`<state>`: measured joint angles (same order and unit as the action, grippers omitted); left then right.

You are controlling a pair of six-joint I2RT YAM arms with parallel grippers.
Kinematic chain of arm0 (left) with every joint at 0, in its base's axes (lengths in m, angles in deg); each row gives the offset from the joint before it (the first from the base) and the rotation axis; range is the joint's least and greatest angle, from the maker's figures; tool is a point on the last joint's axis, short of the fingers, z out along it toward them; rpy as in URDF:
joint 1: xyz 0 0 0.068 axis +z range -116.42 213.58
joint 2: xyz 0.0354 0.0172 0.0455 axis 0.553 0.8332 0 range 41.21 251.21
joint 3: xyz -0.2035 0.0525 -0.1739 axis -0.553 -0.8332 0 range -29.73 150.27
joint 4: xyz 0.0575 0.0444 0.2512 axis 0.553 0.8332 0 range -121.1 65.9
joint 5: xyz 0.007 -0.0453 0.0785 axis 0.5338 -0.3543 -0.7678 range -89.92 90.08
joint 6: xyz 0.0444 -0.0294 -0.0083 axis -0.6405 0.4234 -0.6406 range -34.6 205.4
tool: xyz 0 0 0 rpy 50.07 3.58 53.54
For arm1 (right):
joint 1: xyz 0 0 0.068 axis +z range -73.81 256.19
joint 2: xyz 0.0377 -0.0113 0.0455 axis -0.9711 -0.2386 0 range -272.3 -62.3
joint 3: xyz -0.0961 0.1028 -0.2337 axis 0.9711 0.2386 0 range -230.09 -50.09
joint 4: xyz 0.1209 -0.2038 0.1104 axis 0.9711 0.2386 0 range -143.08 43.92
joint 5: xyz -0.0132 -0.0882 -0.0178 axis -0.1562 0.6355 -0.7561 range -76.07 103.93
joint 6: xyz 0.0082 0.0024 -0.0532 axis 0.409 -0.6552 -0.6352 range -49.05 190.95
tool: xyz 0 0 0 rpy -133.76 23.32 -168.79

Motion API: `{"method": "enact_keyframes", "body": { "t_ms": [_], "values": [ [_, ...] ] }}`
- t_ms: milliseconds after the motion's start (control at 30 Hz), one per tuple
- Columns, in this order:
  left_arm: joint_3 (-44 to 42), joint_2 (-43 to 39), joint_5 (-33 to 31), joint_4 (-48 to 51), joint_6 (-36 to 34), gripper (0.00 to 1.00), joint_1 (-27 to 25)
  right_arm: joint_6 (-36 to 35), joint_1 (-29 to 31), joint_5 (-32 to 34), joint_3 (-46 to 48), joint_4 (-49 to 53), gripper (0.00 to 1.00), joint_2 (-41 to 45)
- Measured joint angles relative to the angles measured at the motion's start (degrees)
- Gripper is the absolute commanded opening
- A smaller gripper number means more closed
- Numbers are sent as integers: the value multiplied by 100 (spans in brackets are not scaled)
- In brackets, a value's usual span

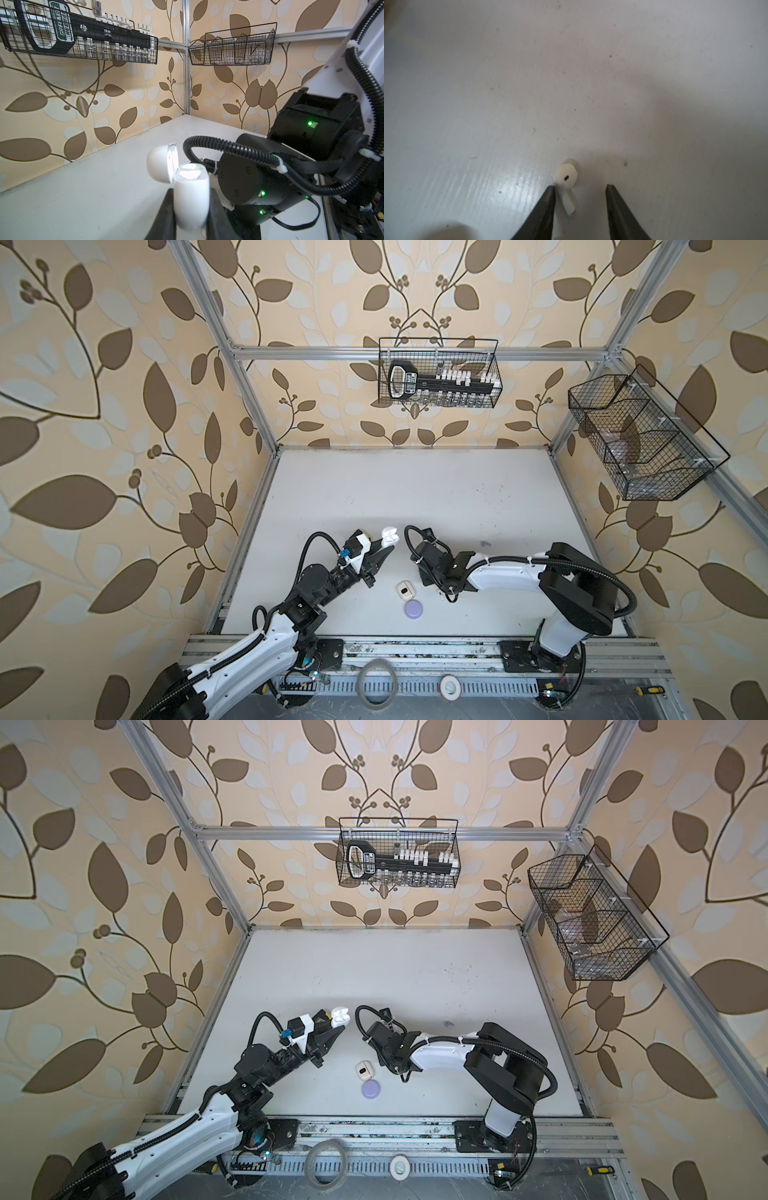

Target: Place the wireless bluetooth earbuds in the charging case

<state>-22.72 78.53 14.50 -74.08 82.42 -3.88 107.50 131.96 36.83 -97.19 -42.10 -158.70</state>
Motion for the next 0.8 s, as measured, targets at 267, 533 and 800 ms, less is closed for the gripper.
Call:
{"method": "enact_keyframes", "body": {
  "t_ms": [267, 533, 800],
  "values": [
    [0, -35, 0, 37, 0, 0, 0, -61, -160, -326, 0, -46, 43, 0],
    [0, -35, 0, 44, -2, 0, 0, -247, -330, -555, -138, 195, 41, -9],
    [0, -138, -7, 254, -11, 0, 0, -363, -337, -793, -1036, 1405, 42, -66]
  ]
}}
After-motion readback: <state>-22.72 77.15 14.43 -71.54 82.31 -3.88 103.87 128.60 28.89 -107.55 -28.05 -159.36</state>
